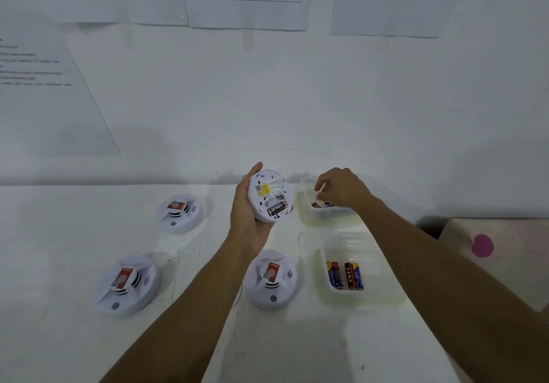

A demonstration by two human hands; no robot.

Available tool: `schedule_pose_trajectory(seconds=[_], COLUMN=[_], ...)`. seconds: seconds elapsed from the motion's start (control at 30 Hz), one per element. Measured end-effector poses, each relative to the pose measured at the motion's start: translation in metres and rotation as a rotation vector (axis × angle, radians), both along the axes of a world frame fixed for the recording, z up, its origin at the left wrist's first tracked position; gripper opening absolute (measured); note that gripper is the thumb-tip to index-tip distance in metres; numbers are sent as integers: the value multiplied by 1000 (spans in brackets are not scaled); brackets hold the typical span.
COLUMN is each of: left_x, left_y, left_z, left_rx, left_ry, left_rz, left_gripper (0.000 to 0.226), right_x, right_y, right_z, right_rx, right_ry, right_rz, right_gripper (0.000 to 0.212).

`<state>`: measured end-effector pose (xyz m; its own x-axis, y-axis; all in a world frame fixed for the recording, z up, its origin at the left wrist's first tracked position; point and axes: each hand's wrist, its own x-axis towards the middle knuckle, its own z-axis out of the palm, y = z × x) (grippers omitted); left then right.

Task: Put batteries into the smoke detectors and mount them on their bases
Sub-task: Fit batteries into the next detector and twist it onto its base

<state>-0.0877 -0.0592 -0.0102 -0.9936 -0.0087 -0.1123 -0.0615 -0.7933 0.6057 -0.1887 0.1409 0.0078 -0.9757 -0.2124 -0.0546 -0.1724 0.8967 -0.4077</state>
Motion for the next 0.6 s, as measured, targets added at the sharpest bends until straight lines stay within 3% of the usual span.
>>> schedule_pose_trajectory(seconds=[0.17,0.3,0.47,0.6], left_x=[6,7,10,12], left_y=[-3,-6,-2,8], left_z=[1,-1,3,3], left_rx=[5,10,4,0], left_ry=[15,20,22,-5], left_rz=[-6,-13,-14,-19], left_gripper=[50,43,59,45], right_x=[-14,-18,11,70], right_y=[-15,-9,1,-3], right_z=[-11,-12,24,47], right_rx=[104,2,-352,-772], right_ry=[-92,-121,53,19], right_rz=[51,30,-10,44], right_gripper=[18,25,11,8])
